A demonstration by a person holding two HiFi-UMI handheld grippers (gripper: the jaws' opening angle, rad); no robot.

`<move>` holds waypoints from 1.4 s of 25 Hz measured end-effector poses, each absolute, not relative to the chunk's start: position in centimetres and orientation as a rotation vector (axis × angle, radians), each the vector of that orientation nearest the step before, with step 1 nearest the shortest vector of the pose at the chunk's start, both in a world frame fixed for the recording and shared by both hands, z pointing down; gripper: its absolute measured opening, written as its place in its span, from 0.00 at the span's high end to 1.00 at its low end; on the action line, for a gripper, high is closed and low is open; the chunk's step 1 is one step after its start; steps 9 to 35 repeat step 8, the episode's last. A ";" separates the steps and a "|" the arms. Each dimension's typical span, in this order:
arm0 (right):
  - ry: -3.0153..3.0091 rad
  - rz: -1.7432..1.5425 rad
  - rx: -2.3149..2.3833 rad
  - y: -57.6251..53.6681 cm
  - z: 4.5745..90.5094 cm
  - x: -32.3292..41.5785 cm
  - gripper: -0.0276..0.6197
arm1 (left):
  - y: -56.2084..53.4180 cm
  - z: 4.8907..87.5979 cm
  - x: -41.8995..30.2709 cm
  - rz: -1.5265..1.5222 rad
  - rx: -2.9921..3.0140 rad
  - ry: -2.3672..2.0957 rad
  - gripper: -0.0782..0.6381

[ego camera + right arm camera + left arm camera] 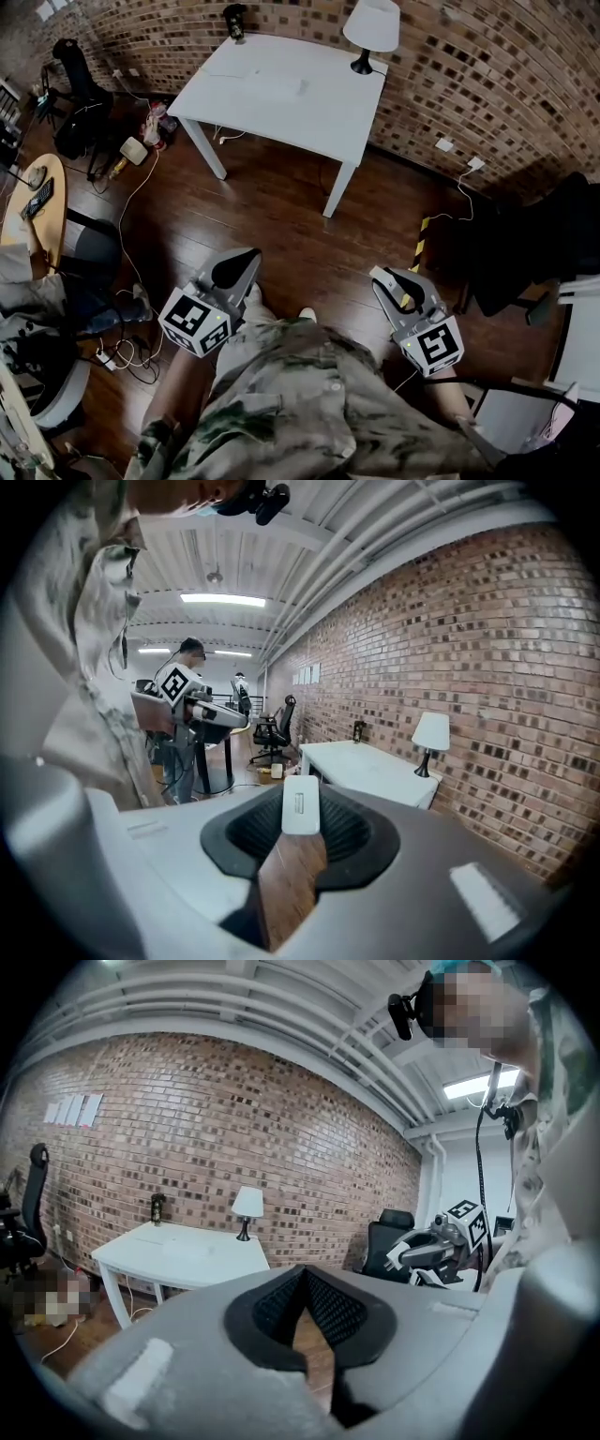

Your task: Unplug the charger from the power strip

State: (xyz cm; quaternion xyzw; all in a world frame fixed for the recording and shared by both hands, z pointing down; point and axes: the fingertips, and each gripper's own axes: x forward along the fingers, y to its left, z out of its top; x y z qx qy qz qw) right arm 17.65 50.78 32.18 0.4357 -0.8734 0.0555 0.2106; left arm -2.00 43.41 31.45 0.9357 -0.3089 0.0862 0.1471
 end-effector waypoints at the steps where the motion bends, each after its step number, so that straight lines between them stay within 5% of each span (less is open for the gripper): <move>1: -2.432 0.155 1.199 50.6 32.1 17.4 0.79 | 43.3 31.4 -2.2 0.243 2.692 -0.901 0.89; 35: -2.454 0.163 1.152 48.6 32.9 16.0 0.79 | 42.6 32.6 -3.6 0.262 2.679 -0.947 0.89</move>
